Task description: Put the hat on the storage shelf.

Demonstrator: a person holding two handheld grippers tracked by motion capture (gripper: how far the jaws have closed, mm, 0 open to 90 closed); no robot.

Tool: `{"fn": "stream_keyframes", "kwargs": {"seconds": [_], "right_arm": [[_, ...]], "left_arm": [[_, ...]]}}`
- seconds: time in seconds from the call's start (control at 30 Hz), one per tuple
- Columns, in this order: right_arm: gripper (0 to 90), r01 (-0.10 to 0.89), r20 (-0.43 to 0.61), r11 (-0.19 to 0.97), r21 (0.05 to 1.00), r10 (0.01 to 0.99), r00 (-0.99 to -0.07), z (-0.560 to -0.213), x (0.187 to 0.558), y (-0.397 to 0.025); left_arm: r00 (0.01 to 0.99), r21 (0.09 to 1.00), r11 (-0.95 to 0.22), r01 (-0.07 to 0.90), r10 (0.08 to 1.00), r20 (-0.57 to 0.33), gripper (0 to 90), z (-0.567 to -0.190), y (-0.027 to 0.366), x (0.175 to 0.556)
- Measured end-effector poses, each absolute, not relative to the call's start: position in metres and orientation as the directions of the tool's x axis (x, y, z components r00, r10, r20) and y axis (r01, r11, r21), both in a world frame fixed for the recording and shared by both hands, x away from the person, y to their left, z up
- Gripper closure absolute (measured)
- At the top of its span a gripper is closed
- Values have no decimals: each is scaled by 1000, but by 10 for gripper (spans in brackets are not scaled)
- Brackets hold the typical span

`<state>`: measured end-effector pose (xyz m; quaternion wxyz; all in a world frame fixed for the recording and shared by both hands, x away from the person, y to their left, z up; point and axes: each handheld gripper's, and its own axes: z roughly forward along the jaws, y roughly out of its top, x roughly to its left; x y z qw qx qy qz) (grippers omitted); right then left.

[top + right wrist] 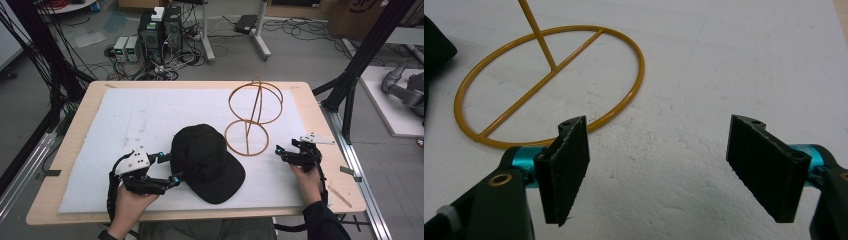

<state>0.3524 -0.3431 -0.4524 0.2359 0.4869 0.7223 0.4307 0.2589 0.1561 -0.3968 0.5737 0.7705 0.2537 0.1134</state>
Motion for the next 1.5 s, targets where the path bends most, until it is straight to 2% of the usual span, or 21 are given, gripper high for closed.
{"fn": "stream_keyframes", "kwargs": {"seconds": [0.13,0.2,0.37,0.47,0.77,0.93,0.97,1.0,1.17,1.23,1.4,1.5], "right_arm": [[251,501,78,156,851,907,-415,-452,352,-343],[251,501,80,154,851,907,-414,-452,352,-343],[251,501,80,154,852,906,-415,-452,352,-343],[251,499,77,157,852,906,-416,-452,352,-343],[252,499,76,158,852,906,-417,-452,353,-343],[254,500,78,157,851,905,-417,-452,353,-343],[254,500,78,157,851,905,-417,-452,353,-343],[253,501,76,160,851,905,-418,-452,353,-343],[254,501,77,159,851,906,-417,-453,353,-343],[254,500,73,162,851,905,-418,-453,353,-342],[255,503,73,164,849,905,-419,-453,353,-342],[255,503,72,164,849,906,-417,-452,353,-342]], "left_arm": [[852,936,-221,274,507,-130,318,-400,150,260],[852,931,-231,284,505,-134,374,-401,145,260],[831,915,-235,329,532,-162,428,-406,134,263],[832,914,-248,320,535,-146,464,-406,130,262],[780,890,-235,390,598,-184,474,-413,117,267],[756,888,-213,407,625,-196,584,-416,116,268],[751,888,-208,410,630,-199,584,-417,117,269],[745,883,-189,430,627,-228,627,-419,119,270],[739,880,-174,441,627,-246,678,-424,118,270],[742,882,-174,439,624,-246,707,-424,118,270],[753,878,-142,456,588,-295,843,-426,119,271],[760,878,-133,460,570,-312,861,-427,119,271]]}}
